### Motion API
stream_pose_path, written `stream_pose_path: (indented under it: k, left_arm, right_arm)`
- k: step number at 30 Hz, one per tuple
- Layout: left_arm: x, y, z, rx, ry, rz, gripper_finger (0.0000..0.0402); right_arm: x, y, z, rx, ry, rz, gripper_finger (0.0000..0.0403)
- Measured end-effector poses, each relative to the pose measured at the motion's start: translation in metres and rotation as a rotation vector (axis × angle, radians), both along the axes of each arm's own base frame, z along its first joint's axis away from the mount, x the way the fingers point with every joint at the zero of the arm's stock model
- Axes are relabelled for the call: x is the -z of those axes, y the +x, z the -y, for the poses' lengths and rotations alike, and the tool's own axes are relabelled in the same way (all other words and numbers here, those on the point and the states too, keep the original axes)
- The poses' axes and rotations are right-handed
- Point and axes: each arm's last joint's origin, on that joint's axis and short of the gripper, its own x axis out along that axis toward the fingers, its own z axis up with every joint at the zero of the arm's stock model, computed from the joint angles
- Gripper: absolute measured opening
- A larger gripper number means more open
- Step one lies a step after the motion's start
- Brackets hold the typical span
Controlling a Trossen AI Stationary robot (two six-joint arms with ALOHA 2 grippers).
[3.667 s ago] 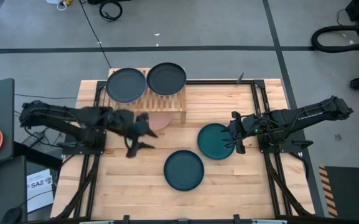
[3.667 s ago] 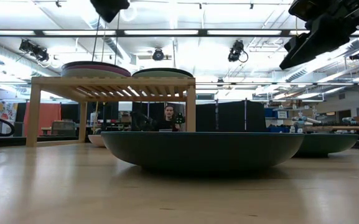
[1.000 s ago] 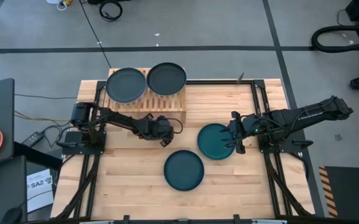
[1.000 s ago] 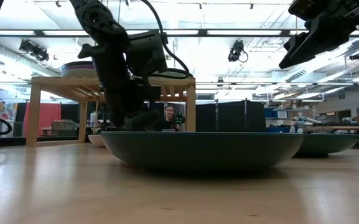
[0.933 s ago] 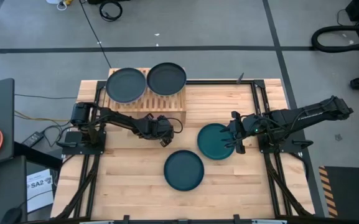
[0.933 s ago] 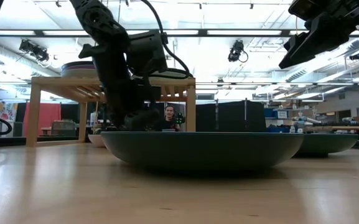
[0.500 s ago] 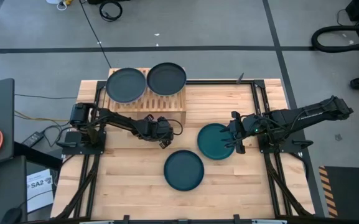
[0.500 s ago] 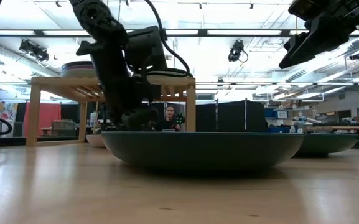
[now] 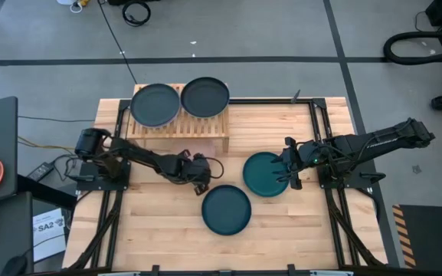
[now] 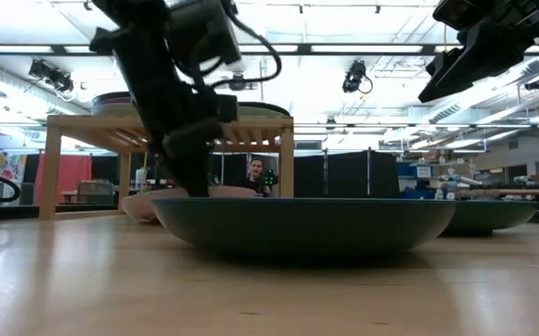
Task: Place and stack plates onto a shelf
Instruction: Stack the light pink plate on the top of the other black plate on the shelf
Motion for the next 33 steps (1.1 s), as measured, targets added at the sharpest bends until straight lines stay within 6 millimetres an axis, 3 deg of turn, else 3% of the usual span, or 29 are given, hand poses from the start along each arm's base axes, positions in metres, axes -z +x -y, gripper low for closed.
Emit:
stream_pose_path:
  k: [16, 33]
  left_arm:
    - [-0.038, -0.013, 0.029, 0.176, -0.224, 0.088, 0.0036]
    - [-0.085, -0.032, 0.03, 0.25, -0.329, 0.235, 0.0024]
  right_arm:
    - [0.0, 0.0, 0.0, 0.0, 0.0, 0.0, 0.0193]
    - [-0.001, 0.0, 0.0, 0.001, 0.001, 0.008, 0.0193]
